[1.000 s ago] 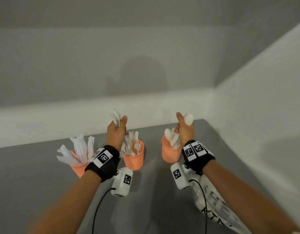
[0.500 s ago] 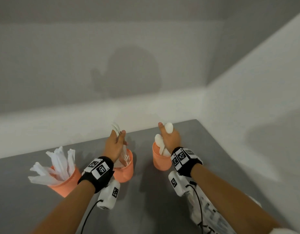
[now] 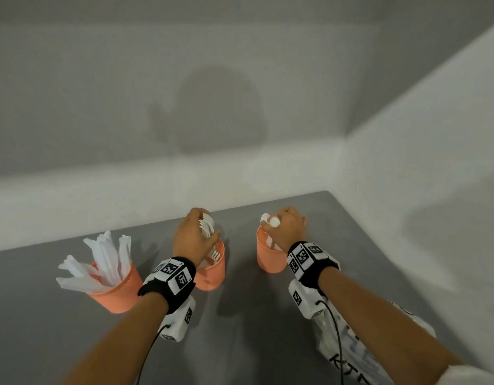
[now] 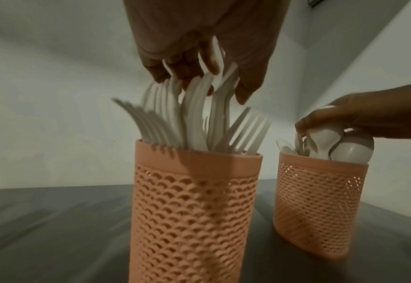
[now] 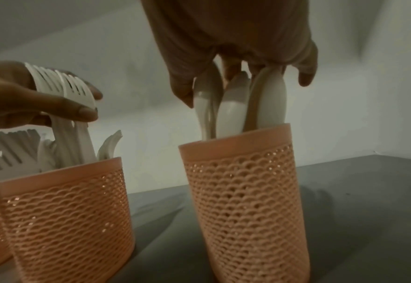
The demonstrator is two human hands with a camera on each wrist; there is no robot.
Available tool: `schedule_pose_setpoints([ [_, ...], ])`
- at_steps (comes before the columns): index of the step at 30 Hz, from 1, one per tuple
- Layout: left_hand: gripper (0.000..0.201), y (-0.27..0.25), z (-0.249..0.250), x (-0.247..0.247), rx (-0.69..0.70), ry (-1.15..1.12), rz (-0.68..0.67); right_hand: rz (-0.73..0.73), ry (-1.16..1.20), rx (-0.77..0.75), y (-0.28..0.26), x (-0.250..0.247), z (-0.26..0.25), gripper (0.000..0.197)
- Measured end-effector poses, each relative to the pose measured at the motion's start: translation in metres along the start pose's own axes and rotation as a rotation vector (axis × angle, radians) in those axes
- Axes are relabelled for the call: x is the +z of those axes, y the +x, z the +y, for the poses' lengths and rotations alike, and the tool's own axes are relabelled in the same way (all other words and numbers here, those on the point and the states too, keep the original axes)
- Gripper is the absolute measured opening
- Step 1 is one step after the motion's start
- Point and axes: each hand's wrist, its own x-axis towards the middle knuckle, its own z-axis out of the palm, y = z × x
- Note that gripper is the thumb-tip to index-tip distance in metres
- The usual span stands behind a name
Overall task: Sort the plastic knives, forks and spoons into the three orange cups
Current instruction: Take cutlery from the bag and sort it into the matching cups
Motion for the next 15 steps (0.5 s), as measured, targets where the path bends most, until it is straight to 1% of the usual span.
schedule_pose_setpoints([
  [1,0.053,-0.002,0.002,0.000,-0.006,-0.086,0.013,0.014,0.073,-0.021,-0.001,0.000,0.000,0.027],
  [3,0.068,-0.005,0.004,-0.001,0.015,-0.160,0.040,-0.039,0.164,-0.059,-0.003,0.000,-0.002,0.030],
  [5,0.074,-0.005,0.004,-0.002,0.067,-0.129,0.043,-0.096,0.116,-0.115,-0.002,0.002,-0.002,0.033],
  [8,0.072,-0.005,0.005,-0.003,0.126,-0.023,-0.007,-0.137,-0.121,-0.216,-0.001,0.006,-0.001,0.037],
  [11,0.070,-0.005,0.004,-0.005,0.168,0.137,-0.001,-0.169,-0.291,-0.265,-0.004,0.010,-0.001,0.045],
  [12,0.067,-0.004,0.002,-0.005,0.189,0.190,0.002,-0.183,-0.310,-0.260,-0.005,0.010,-0.001,0.047],
  [15,0.045,0.001,-0.003,-0.002,0.301,0.251,-0.006,-0.249,-0.362,-0.264,-0.003,0.012,-0.003,0.052],
])
